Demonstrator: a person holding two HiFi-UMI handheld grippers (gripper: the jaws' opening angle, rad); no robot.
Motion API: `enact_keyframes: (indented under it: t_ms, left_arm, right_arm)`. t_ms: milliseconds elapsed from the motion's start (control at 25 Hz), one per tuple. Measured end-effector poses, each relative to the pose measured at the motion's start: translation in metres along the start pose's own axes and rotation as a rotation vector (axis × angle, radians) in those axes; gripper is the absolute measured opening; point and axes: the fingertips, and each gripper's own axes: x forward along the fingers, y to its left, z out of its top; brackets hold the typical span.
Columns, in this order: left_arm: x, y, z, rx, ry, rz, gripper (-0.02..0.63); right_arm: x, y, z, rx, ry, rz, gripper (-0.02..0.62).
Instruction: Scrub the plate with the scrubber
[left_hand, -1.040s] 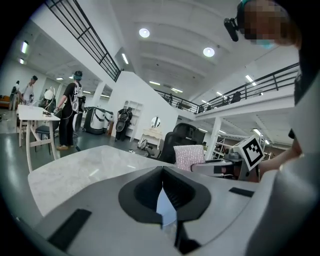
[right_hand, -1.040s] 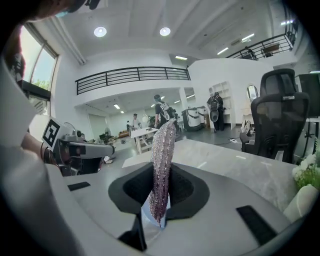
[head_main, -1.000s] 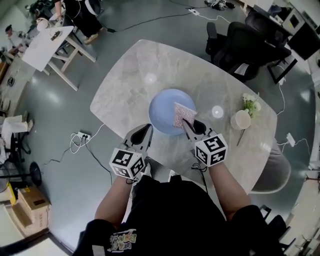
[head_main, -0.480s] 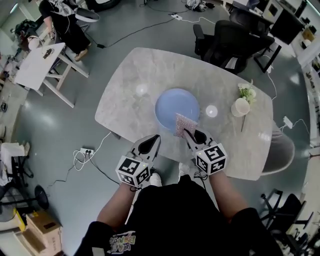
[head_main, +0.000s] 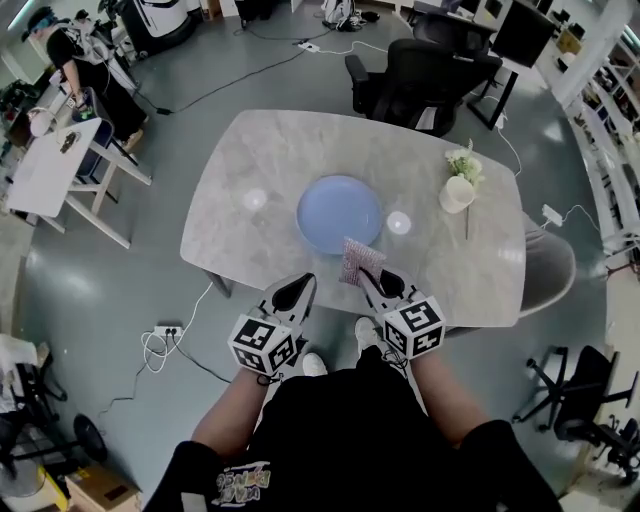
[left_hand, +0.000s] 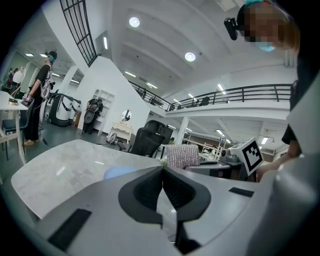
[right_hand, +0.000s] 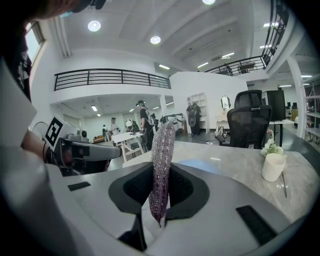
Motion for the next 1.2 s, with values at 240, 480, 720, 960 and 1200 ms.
enact_keyframes:
  t_ms: [240, 480, 720, 960, 1200]
  left_arm:
    - [-0.012, -0.008, -0.008, 0.007, 0.019, -0.036, 0.018]
    - [-0.018, -0.009, -0.013, 0.012, 0.031, -0.053, 0.018]
    - [-0.024, -0.011, -0.018, 0.015, 0.037, -0.059, 0.018]
    - [-0.025, -0.01, -0.021, 0.01, 0.034, -0.056, 0.018]
    - [-0.03, -0.011, -0.021, 0.009, 0.024, -0.054, 0.018]
  right_arm:
    - [-0.011, 0.016, -0.007, 0.009, -0.004, -0.027, 0.071]
    - [-0.018, 0.025, -0.014, 0.024, -0.013, -0.045, 0.071]
    - [-0.021, 0.029, -0.021, 0.039, -0.016, -0.055, 0.071]
    - [-0.02, 0.03, -0.023, 0.031, -0.009, -0.055, 0.07]
    - [-0.022, 0.033, -0.022, 0.023, -0.009, -0.056, 0.069]
